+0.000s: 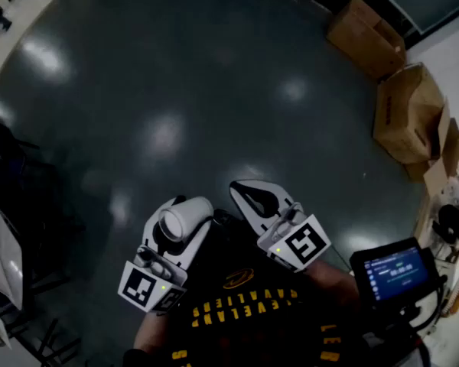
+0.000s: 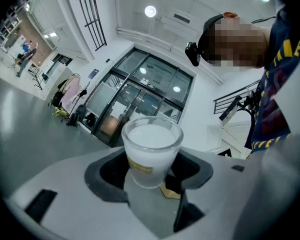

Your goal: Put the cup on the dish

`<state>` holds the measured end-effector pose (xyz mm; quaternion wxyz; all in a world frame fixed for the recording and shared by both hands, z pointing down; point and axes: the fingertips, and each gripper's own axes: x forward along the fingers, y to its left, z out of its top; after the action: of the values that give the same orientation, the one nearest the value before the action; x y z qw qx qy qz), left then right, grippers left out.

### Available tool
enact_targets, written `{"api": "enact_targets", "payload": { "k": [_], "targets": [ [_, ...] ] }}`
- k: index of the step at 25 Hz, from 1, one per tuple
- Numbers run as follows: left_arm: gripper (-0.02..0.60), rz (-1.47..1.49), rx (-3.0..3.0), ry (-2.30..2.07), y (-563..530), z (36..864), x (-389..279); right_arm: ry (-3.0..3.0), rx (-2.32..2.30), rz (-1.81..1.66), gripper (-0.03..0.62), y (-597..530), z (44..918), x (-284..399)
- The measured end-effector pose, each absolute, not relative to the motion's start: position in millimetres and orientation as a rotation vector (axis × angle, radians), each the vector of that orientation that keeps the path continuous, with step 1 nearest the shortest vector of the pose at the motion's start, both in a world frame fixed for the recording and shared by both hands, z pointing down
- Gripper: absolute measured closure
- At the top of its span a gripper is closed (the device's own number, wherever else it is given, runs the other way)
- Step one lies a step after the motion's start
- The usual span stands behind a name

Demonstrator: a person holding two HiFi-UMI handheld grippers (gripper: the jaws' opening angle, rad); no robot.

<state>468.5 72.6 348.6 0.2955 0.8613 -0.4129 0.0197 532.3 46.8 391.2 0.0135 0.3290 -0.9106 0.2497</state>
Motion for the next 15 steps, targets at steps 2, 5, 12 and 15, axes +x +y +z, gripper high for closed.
{"api": "enact_targets", "payload": {
  "k": [2,5,12,15],
  "targets": [
    [0.325,0.055,2.294,-1.099,74.2,347.9,469.0,-2.843,1.013,0.781,0.591,48.5,390.9,530.8],
    [0.325,0.060,2.296,-1.103,76.6,346.9,469.3,-2.874,1.004,0.773,0.591,50.0,386.3,527.9],
    [0.325,0.062,2.288,-1.130,82.5,346.9,467.1,-2.893,0.980,0.762,0.591,55.5,383.2,524.6],
    [0.325,0.065,2.282,-1.146,87.9,346.9,466.8,-2.901,0.967,0.772,0.591,59.1,383.4,524.8]
  ]
}}
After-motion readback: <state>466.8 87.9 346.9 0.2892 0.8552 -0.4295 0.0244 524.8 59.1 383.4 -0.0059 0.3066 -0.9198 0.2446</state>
